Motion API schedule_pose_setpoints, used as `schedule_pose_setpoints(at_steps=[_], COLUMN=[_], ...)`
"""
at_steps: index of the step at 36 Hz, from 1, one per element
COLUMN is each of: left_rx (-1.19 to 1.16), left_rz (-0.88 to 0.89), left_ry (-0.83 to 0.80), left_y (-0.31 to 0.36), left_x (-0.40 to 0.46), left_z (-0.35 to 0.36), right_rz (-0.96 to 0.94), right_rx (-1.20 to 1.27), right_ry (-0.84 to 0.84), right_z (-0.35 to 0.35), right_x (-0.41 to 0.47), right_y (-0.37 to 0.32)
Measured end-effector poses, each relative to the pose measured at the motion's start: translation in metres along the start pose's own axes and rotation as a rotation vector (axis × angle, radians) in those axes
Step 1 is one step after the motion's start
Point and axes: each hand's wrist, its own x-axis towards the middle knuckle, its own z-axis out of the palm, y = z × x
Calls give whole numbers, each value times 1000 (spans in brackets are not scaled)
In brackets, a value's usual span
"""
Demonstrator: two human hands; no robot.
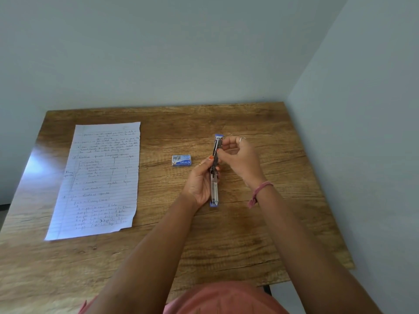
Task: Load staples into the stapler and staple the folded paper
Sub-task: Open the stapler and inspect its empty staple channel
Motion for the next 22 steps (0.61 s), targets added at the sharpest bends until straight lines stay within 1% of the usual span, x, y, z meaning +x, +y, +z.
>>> schedule_pose_setpoints(at_steps=[2,4,8,16,22], left_rx=[-12,-32,-25,-25,-68], left_rz=[-9,-20,-29,-38,-49], left_ry=[1,4,6,-8,-18], left_y=[0,0,1,1,3], left_x=[0,0,0,-1,-2], left_z=[0,0,0,0,1], right_rz=[5,-8,-23,56,67], right_rx=[23,54,18,56,45], right_ry=[-52,-66,-15,51,-27], right_z=[-5,-8,-9,-3,-9], right_x=[-1,-2,-5,-2,6], right_y=[0,-1,1,-8,-10])
